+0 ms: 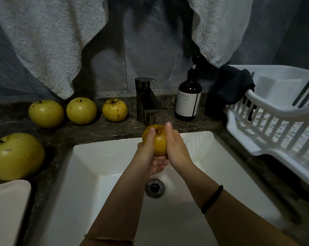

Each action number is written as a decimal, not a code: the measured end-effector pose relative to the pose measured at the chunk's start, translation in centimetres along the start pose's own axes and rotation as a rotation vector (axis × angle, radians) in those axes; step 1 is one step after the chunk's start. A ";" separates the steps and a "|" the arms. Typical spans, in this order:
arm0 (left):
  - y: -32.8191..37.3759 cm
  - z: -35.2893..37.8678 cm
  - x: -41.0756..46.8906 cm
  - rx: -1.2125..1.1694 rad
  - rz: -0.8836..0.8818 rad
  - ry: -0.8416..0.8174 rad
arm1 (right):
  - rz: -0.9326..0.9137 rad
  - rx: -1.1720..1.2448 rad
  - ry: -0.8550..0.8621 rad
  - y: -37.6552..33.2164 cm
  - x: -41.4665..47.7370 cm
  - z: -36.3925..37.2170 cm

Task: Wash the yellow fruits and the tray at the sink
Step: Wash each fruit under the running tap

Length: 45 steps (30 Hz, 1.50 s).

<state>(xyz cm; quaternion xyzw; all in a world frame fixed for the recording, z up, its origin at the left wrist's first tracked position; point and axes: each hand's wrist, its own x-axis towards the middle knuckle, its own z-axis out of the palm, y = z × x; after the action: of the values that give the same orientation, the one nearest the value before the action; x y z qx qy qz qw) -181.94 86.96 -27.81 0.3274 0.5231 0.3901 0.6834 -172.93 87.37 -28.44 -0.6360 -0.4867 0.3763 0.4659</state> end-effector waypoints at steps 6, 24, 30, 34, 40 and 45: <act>0.6 -0.7 -0.5 -0.204 -0.171 -0.066 | -0.030 -0.016 -0.051 -0.2 -0.2 -0.1; -0.3 -0.2 0.6 0.150 0.142 0.187 | 0.049 0.002 -0.096 -0.2 -0.4 0.2; 0.2 -0.6 0.2 0.008 0.289 0.298 | 0.492 0.592 -0.069 -0.4 0.1 -0.9; 0.3 -0.9 0.2 -0.155 0.270 0.317 | 0.608 0.840 -0.160 -0.1 0.2 -1.2; 0.6 -0.9 -0.2 -0.055 0.291 0.382 | 0.591 0.836 -0.211 0.1 0.3 -1.6; 0.8 -1.0 -2.2 0.114 0.367 0.435 | 0.501 0.532 -0.117 0.1 0.0 -1.2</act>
<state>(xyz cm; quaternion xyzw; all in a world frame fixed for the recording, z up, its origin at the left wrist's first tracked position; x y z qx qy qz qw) -183.35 85.46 -26.38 0.3630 0.6105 0.5382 0.4537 -171.83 87.09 -28.18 -0.5693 -0.2268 0.6280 0.4796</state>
